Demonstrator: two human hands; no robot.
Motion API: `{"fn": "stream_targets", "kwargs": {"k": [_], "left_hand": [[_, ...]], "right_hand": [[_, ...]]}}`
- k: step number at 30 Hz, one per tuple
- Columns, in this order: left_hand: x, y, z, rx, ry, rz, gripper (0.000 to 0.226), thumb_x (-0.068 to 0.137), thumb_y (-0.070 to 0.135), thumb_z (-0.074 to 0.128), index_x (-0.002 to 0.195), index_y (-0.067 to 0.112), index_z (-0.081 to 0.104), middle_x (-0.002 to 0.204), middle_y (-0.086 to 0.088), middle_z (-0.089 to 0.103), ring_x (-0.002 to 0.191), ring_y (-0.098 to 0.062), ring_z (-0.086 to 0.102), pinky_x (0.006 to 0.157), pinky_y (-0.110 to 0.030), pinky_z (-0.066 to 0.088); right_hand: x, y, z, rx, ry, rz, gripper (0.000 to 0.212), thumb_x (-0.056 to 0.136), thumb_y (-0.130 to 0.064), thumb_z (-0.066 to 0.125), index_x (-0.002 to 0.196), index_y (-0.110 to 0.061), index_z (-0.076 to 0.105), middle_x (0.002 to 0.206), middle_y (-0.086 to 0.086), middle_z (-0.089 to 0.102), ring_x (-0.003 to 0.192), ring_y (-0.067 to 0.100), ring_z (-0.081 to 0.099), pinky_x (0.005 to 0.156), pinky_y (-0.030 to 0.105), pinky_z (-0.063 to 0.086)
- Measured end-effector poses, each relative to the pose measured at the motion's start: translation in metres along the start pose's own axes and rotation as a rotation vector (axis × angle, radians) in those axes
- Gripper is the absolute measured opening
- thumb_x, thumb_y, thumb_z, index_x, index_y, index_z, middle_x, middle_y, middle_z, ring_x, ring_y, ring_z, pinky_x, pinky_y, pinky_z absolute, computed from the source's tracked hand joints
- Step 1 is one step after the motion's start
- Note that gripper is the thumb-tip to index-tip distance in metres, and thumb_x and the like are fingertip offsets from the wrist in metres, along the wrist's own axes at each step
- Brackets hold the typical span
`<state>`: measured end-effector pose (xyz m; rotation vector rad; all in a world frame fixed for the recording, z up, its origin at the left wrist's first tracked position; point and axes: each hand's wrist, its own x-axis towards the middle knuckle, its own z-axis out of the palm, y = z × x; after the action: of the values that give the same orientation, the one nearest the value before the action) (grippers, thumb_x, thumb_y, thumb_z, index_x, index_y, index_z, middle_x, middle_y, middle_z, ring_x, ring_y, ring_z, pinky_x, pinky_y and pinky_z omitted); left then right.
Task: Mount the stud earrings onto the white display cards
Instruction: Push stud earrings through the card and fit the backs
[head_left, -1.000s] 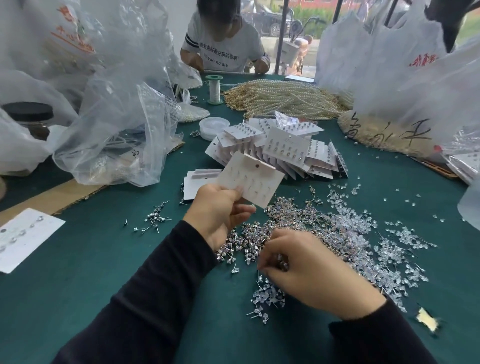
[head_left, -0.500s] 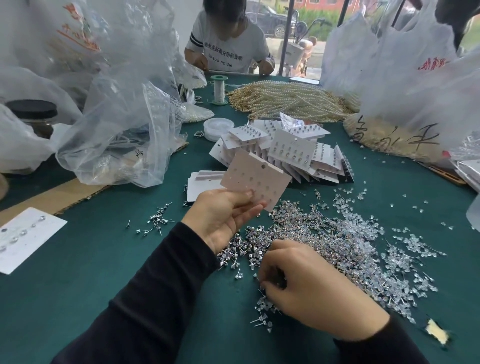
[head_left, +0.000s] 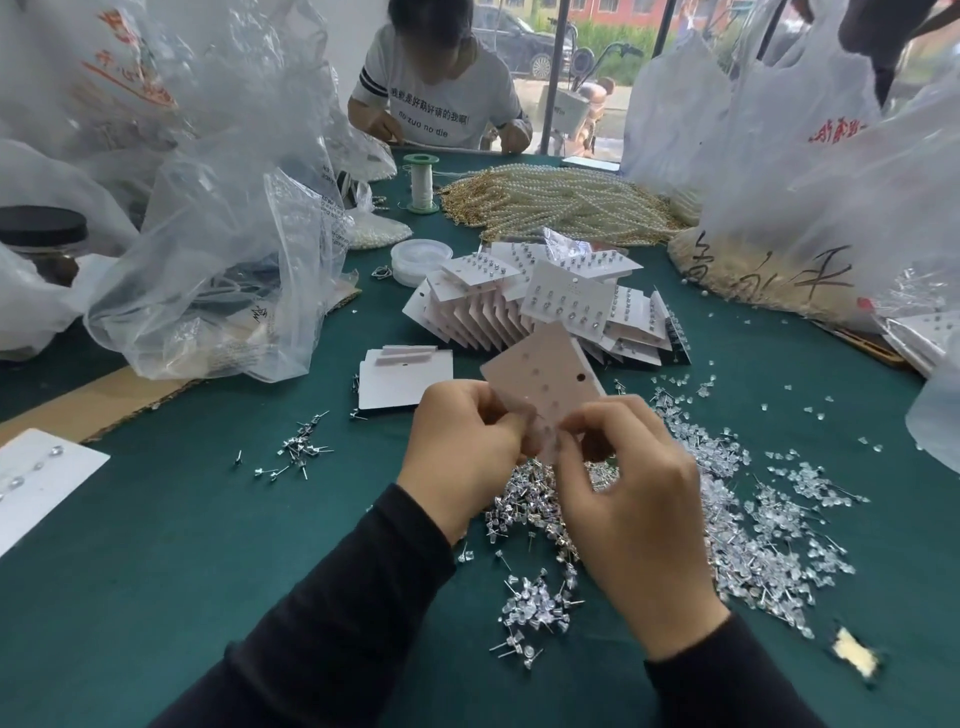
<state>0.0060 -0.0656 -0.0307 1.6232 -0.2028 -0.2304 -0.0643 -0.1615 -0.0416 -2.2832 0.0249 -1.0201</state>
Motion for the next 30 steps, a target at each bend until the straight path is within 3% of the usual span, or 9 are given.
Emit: {"fn": "stream_targets", "kwargs": {"k": [6,15,23,30], "left_hand": [[-0.004,0.001,0.003,0.032,0.021,0.081,0.025,0.08,-0.002,0.062,0.061,0.013,0.062,0.045,0.01,0.062,0.044,-0.001,0.057,0.048,-0.012,0.047],[-0.005,-0.003,0.008,0.055,0.085,0.08,0.024,0.078,0.002,0.066,0.059,0.017,0.063,0.052,0.009,0.064,0.052,-0.005,0.06,0.058,-0.021,0.053],[-0.008,-0.004,0.013,-0.033,0.092,0.019,0.024,0.079,-0.001,0.064,0.059,0.011,0.062,0.061,-0.007,0.064,0.061,-0.021,0.061,0.07,-0.042,0.055],[-0.006,-0.007,0.014,-0.053,0.126,0.012,0.016,0.08,-0.001,0.063,0.065,0.005,0.064,0.059,-0.006,0.062,0.058,-0.019,0.059,0.069,-0.04,0.055]], "right_hand": [[0.0,0.005,0.01,-0.015,0.047,0.008,0.006,0.077,0.0,0.069,0.08,-0.003,0.064,0.085,0.006,0.056,0.067,0.008,0.052,0.064,0.008,0.045],[-0.001,0.005,0.015,-0.009,0.124,-0.009,0.007,0.075,0.005,0.069,0.079,0.001,0.066,0.083,0.004,0.057,0.067,0.01,0.053,0.066,0.01,0.046],[-0.002,0.006,0.019,-0.02,0.161,-0.021,0.004,0.077,0.004,0.067,0.077,0.0,0.066,0.081,0.006,0.058,0.066,0.013,0.054,0.063,0.017,0.046],[-0.002,0.008,0.02,-0.018,0.12,-0.026,0.005,0.076,0.005,0.068,0.078,0.001,0.067,0.082,0.005,0.059,0.067,0.016,0.057,0.064,0.025,0.049]]}}
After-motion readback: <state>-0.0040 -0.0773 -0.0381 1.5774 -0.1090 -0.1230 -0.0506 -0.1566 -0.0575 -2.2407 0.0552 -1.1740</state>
